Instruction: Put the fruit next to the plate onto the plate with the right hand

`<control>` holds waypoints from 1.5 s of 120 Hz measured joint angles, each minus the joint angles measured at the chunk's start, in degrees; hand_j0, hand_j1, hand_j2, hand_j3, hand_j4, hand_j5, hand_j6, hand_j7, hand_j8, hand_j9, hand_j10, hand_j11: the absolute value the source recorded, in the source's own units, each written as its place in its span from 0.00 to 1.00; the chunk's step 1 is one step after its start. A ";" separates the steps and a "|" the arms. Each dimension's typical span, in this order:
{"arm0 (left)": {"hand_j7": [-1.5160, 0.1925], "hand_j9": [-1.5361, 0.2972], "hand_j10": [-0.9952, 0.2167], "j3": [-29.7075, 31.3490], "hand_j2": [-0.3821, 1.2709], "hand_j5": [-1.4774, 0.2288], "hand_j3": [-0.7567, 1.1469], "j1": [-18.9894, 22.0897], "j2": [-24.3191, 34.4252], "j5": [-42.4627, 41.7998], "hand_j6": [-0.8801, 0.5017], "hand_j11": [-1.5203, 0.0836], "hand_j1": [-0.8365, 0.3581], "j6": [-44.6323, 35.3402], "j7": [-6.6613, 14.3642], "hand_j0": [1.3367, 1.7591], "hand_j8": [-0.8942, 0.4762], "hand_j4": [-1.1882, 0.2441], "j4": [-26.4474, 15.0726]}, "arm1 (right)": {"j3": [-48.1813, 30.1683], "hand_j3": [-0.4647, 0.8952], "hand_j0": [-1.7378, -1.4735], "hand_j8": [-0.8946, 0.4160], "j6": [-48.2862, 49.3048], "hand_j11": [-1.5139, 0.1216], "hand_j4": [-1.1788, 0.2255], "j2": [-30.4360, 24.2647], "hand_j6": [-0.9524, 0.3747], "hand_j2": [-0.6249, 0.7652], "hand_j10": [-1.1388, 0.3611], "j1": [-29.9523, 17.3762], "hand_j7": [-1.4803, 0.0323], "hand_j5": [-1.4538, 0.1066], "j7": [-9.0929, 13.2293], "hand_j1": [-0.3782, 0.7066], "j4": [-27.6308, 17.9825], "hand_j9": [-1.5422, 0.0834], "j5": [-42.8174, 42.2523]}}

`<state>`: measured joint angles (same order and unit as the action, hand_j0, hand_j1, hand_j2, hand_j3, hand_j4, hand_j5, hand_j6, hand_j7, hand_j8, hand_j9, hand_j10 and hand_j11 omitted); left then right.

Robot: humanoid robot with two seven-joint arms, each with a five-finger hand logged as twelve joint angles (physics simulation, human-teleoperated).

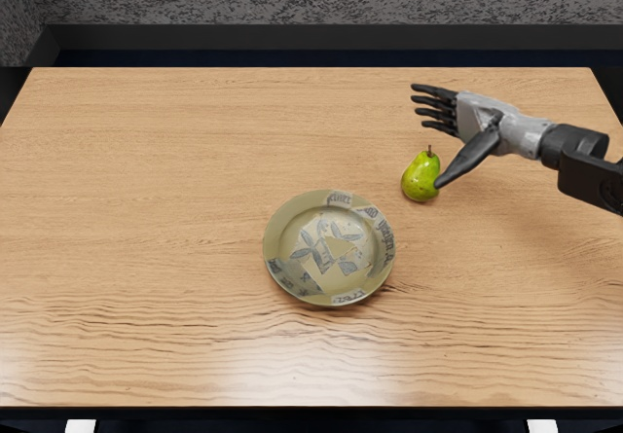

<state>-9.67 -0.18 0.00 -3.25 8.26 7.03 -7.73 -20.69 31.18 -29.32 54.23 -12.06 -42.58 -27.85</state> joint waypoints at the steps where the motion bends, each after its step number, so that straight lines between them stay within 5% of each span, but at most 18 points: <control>1: 0.89 0.84 0.82 0.01 0.23 0.87 0.40 0.00 0.00 0.00 0.64 0.95 0.99 0.00 0.00 0.76 0.65 0.83 0.00 | 0.07 0.34 0.30 0.68 -0.09 0.93 0.84 0.06 0.72 0.45 0.76 -0.04 0.98 0.93 -0.19 0.03 0.00 0.95 -0.15; 84: 0.89 0.84 0.82 0.00 0.23 0.87 0.40 0.00 0.00 0.00 0.64 0.95 0.99 0.00 0.01 0.76 0.65 0.83 0.01 | 0.80 0.34 0.30 0.68 -4.60 0.92 0.83 2.76 0.71 0.45 0.76 -6.36 0.97 0.93 -11.23 0.03 3.94 0.94 -1.09; 180: 0.89 0.84 0.82 0.01 0.23 0.87 0.40 0.00 0.00 0.00 0.64 0.95 0.99 0.00 0.00 0.76 0.65 0.83 0.03 | 2.17 0.34 0.30 0.62 -6.50 0.86 0.78 10.19 0.65 0.44 0.70 -7.46 0.91 0.86 -13.15 0.12 12.33 0.88 -1.08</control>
<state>-9.65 -0.18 0.00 -3.25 8.26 7.03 -7.70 -18.52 24.68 -19.13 46.77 -25.21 -30.25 -28.93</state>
